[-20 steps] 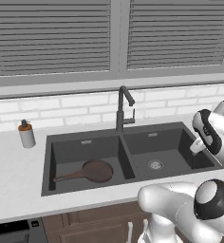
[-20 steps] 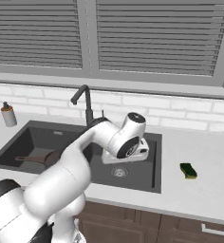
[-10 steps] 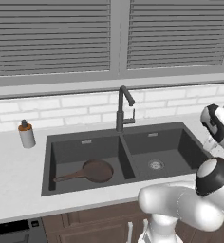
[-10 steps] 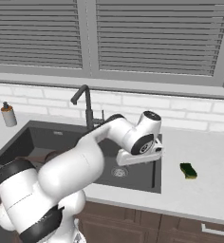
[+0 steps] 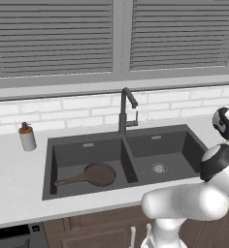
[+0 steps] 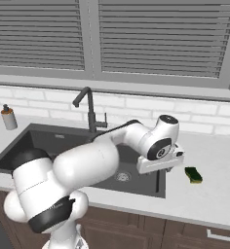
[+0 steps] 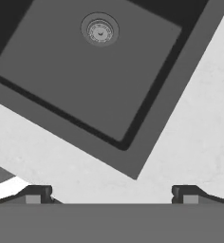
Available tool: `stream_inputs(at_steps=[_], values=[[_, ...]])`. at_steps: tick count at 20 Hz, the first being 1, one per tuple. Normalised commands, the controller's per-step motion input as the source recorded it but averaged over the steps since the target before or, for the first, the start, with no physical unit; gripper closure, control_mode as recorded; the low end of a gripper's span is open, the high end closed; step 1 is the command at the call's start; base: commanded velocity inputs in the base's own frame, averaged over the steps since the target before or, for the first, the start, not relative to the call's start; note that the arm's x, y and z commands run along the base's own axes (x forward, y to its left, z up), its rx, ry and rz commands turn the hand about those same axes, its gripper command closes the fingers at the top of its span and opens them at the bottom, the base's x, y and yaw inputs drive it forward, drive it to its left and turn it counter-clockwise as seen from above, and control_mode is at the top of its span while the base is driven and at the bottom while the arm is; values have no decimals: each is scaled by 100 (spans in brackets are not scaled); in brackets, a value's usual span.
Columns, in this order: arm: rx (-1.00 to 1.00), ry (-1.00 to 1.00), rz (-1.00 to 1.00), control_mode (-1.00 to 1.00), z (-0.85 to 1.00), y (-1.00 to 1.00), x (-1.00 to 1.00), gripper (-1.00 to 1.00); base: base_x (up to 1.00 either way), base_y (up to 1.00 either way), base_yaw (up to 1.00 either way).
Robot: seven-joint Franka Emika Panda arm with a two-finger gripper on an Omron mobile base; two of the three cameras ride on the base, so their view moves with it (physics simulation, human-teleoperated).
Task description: Pick the pan and sponge and place them into the sink. Then turn on the water.
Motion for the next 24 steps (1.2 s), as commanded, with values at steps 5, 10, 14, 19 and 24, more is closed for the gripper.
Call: stream_inputs(at_steps=[5,10,14,19,24], values=[[-2,0,-3,-100,0,-38,8,-100,0,0,0],[0,0,0,-100,-5,-14,26,-100,0,0,0],[0,0,0,-100,-10,-22,35,-100,0,0,0],[0,0,0,-100,-17,-40,26,-100,0,0,0],[0,0,0,-100,-20,-39,24,-100,0,0,0]])
